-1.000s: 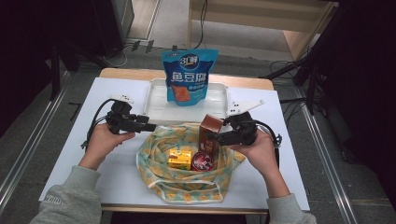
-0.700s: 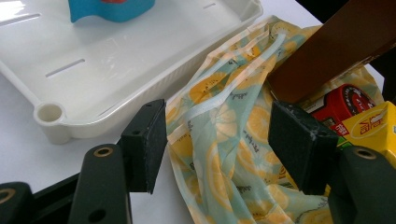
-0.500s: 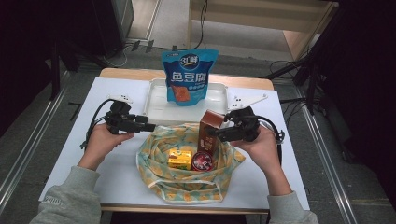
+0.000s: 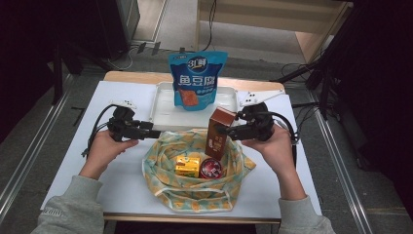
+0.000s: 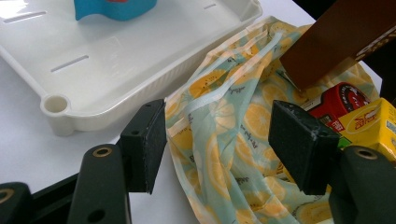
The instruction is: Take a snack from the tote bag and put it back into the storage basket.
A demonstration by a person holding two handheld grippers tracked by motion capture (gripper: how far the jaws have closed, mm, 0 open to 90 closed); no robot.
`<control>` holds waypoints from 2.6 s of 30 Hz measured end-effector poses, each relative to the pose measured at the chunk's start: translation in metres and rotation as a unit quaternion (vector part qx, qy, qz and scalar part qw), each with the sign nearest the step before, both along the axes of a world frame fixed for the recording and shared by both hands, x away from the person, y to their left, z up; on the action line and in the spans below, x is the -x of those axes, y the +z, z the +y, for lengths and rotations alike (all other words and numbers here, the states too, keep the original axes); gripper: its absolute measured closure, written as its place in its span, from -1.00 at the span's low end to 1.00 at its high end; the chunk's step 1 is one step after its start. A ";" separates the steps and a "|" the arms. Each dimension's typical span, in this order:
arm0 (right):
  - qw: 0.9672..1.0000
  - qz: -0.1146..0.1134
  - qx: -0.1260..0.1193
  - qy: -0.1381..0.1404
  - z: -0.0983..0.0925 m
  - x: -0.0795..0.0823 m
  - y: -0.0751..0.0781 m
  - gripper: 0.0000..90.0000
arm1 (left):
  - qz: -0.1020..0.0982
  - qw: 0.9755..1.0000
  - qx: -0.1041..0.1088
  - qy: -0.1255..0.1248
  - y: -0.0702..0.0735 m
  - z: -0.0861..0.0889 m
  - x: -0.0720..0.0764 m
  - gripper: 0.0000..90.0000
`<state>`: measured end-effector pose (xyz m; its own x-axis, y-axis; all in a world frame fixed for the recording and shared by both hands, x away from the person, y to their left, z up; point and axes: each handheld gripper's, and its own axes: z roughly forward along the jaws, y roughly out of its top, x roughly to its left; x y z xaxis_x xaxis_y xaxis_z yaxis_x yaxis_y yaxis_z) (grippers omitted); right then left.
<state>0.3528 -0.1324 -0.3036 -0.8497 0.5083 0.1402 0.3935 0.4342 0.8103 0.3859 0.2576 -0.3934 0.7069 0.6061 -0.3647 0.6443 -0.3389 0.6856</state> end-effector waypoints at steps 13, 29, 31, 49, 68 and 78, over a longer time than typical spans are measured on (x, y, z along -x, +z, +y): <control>0.999 -0.025 -0.023 0.004 -0.005 -0.002 0.023 -0.06 | 0.002 1.000 0.001 0.005 -0.001 0.004 0.003 -0.17; 1.000 -0.011 -0.009 0.000 0.001 -0.023 0.044 -0.06 | 0.004 1.000 0.004 -0.002 0.000 0.003 0.004 -0.17; 1.000 -0.014 -0.002 -0.002 0.002 -0.027 0.049 -0.06 | 0.003 1.000 0.006 -0.002 0.000 0.004 0.004 -0.16; 1.000 -0.002 0.011 -0.017 0.021 -0.070 0.053 -0.06 | 0.005 1.000 0.007 0.000 -0.001 0.006 0.003 -0.16; 0.999 0.001 0.018 -0.027 0.052 -0.102 0.041 -0.06 | 0.009 1.000 0.006 -0.001 -0.003 0.007 0.002 -0.16; 0.999 -0.002 0.020 -0.037 0.065 -0.116 0.031 -0.06 | 0.010 1.000 0.009 0.000 -0.004 0.007 0.002 -0.16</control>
<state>0.4684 -0.0670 -0.2726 -0.8100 0.5750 0.1147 0.4224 0.4366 0.7943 0.3838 0.2644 -0.3969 0.6990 0.5992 -0.3903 0.6583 -0.3259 0.6786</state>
